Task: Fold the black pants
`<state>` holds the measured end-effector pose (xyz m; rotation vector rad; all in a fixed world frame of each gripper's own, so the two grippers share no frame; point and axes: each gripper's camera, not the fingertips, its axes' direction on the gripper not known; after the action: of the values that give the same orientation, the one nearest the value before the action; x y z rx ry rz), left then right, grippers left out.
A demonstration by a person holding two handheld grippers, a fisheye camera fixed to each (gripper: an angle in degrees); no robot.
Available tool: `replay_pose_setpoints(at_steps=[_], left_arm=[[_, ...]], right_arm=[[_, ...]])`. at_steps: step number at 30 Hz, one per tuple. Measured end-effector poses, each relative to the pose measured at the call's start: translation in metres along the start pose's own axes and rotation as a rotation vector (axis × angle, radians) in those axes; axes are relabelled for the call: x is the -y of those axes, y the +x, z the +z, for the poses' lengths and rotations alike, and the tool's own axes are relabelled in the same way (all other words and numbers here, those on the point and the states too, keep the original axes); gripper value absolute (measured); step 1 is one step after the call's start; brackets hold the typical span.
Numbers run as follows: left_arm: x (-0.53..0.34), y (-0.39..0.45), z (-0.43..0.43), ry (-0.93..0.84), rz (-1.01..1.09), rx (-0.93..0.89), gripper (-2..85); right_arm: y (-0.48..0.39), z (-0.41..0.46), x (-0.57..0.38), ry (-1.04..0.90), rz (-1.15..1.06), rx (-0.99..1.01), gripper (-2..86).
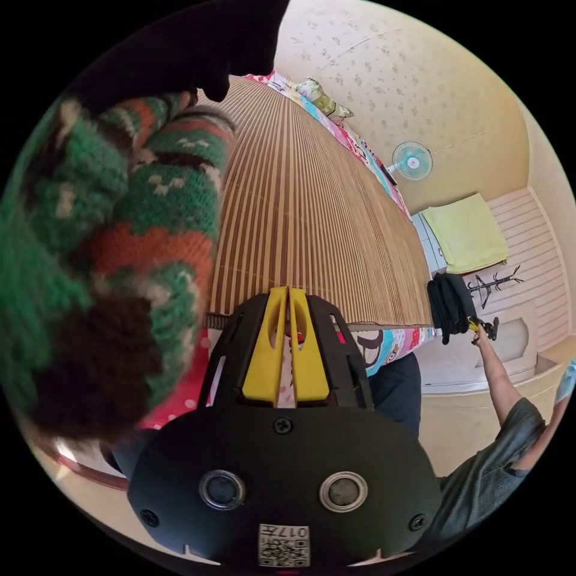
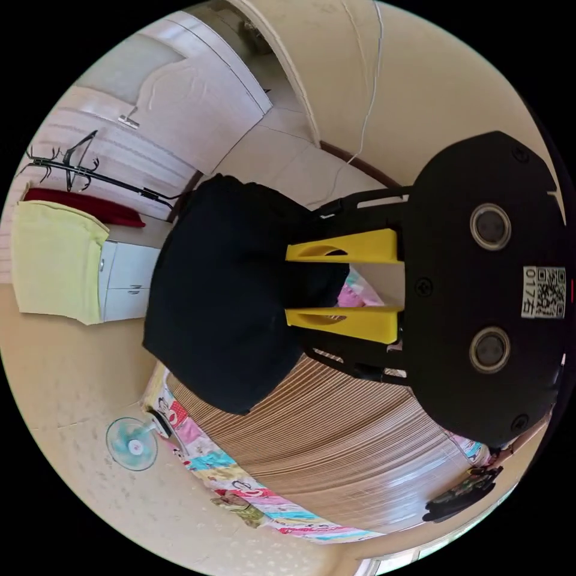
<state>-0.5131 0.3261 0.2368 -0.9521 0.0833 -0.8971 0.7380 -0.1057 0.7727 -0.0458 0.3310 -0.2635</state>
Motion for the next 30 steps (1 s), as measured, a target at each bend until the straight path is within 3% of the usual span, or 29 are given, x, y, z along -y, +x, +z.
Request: replay_pose_setpoints(at_steps=[6, 12, 15, 19, 30], left_arm=[[0.032, -0.007, -0.012, -0.046, 0.006, -0.005, -1.0], [0.049, -0.012, -0.022, -0.035, 0.003, -0.008, -1.0], [0.055, -0.015, -0.027, -0.027, -0.013, -0.017, -1.0], [0.06, -0.017, -0.032, -0.015, -0.022, -0.02, -0.9], [0.079, -0.02, -0.041, -0.021, -0.021, -0.026, -0.9]], right_arm=[[-0.02, -0.002, -0.002, 0.047, -0.093, 0.092, 4.0], [-0.1, -0.001, -0.033, 0.076, -0.379, 0.567, 2.1], [-0.161, 0.027, -0.075, -0.022, -0.566, 0.655, 1.2], [-0.219, 0.097, -0.15, -0.245, -0.726, 0.591, 0.8], [-0.178, 0.095, -0.252, -0.303, -0.812, 0.905, 0.9]])
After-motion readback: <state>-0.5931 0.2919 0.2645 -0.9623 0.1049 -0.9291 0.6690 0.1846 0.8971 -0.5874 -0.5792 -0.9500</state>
